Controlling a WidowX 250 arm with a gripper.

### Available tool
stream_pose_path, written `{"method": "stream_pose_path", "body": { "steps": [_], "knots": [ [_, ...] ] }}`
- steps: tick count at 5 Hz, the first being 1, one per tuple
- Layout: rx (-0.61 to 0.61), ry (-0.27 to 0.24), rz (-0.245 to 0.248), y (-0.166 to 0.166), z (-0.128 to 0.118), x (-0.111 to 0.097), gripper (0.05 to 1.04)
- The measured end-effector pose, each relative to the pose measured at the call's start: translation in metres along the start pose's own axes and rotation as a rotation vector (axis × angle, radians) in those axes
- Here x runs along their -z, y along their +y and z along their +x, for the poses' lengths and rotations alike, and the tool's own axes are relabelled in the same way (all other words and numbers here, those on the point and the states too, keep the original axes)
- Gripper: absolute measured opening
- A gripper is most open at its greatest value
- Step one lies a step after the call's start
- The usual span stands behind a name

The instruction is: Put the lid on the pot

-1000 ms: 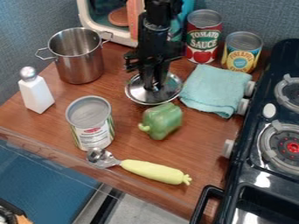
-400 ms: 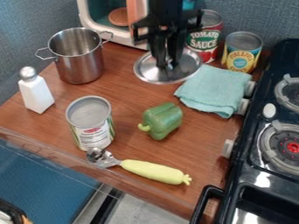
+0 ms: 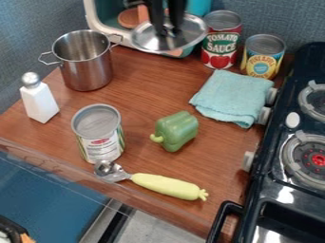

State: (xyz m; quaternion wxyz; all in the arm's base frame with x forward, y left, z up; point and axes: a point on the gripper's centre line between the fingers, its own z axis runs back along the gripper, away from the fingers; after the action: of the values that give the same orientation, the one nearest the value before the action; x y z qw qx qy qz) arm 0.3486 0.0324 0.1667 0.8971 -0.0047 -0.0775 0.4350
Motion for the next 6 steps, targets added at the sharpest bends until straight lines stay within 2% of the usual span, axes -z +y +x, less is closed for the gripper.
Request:
{"method": "stream_pose_path", "body": {
  "steps": [1,4,6],
  "knots": [
    [-0.030,-0.030,0.011,0.013,0.020,-0.002,0.277],
    [-0.148,-0.076,0.073,0.050,0.064,0.011,0.277],
    [-0.237,-0.092,0.107,0.071,0.082,0.019,0.277]
  ]
}}
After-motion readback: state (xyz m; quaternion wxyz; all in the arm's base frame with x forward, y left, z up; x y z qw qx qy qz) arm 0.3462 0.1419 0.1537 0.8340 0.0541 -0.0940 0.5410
